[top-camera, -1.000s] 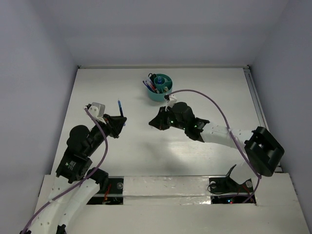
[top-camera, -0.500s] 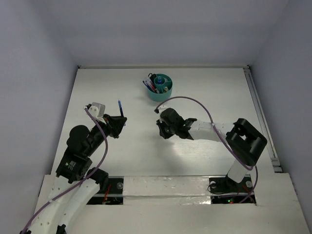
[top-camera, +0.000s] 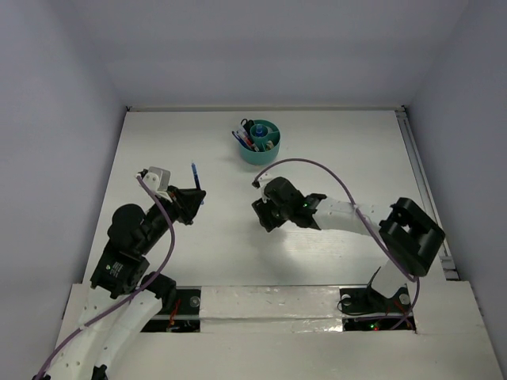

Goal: Sort the stationery into containers
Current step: Close the pen cap on the pen.

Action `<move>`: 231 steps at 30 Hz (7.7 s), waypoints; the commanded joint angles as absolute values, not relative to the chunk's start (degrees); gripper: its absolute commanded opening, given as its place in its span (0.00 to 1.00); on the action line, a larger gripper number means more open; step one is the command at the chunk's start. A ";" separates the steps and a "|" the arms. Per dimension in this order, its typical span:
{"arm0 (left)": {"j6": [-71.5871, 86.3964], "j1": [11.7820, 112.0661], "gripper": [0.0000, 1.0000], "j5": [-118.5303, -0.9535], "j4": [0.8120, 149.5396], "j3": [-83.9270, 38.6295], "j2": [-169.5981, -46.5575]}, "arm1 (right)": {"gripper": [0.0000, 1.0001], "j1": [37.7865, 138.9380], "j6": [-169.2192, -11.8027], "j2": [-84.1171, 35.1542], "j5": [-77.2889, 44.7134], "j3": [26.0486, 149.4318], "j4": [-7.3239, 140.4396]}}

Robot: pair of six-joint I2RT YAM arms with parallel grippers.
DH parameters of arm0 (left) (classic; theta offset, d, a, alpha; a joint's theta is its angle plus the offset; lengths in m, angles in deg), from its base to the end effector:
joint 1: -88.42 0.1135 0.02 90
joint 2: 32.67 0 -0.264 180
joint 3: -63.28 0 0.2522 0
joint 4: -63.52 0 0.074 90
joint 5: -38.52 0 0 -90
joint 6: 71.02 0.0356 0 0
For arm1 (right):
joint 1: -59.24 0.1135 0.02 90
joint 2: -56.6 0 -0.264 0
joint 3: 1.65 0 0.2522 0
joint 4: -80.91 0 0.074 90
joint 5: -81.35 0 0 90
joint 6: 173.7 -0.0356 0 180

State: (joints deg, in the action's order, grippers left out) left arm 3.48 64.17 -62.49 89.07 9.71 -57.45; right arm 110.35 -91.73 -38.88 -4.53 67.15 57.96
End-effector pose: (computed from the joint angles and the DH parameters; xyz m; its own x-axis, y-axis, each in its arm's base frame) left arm 0.0976 -0.0514 0.3518 -0.1045 -0.2406 -0.9650 0.5698 0.7808 -0.2564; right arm 0.2164 0.2642 0.1796 -0.5780 -0.4947 -0.6490 -0.6730 0.7388 0.0363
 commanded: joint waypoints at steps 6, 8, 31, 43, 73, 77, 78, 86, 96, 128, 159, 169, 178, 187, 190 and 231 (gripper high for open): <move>3.51 65.13 0.00 -63.52 85.72 10.15 -56.49 | 0.64 114.34 -101.08 -31.90 -17.40 63.96 66.53; 3.52 65.13 0.00 -63.52 85.72 10.15 -56.40 | 0.65 115.39 -102.50 -34.01 -19.10 63.87 70.14; 3.43 65.13 0.00 -63.61 85.63 10.32 -55.96 | 0.69 113.03 -107.95 -42.45 -2.41 64.05 62.50; 3.43 65.13 0.00 -63.70 85.54 10.32 -56.31 | 0.70 110.04 -107.43 -45.78 0.84 66.59 65.57; 3.52 65.13 0.00 -65.63 85.01 10.41 -55.52 | 0.44 111.00 -108.13 -56.51 15.17 80.66 44.83; 3.52 65.13 0.00 -65.63 85.01 10.41 -55.61 | 0.34 111.00 -107.95 -57.83 14.99 81.45 43.69; 3.52 65.13 0.00 -65.54 85.01 10.41 -55.70 | 0.24 111.52 -107.95 -58.36 15.00 81.54 43.34; 1.06 65.13 0.00 -69.49 83.08 11.28 -57.89 | 0.00 111.53 -108.22 -54.51 13.85 78.21 47.81; -7.20 65.13 0.00 -77.49 74.12 15.59 -60.36 | 0.00 111.53 -107.60 -26.41 5.60 63.72 75.31; -8.26 65.13 0.00 -84.26 71.83 17.79 -62.55 | 0.00 112.06 -118.41 -28.56 -10.75 73.80 122.70; -8.00 65.13 0.00 -82.86 72.71 17.62 -61.50 | 0.00 114.17 -117.18 -30.41 -11.63 74.33 121.03; -7.91 65.13 0.00 -82.24 72.88 17.53 -61.06 | 0.00 114.17 -116.83 -30.06 -11.55 73.63 120.06; -7.74 65.13 0.00 -81.89 73.06 17.26 -61.06 | 0.00 114.17 -117.18 -30.41 -11.81 72.93 118.92; -7.29 65.66 0.00 -80.84 73.41 16.56 -61.06 | 0.00 114.17 -117.18 -29.18 -12.60 71.52 117.34; -7.12 65.66 0.00 -80.75 73.41 16.39 -61.24 | 0.00 114.17 -117.36 -28.57 -13.48 70.64 116.37; -7.73 65.66 0.00 -79.78 70.60 8.74 -66.24 | 0.00 115.74 -118.33 -24.08 -19.89 59.92 104.26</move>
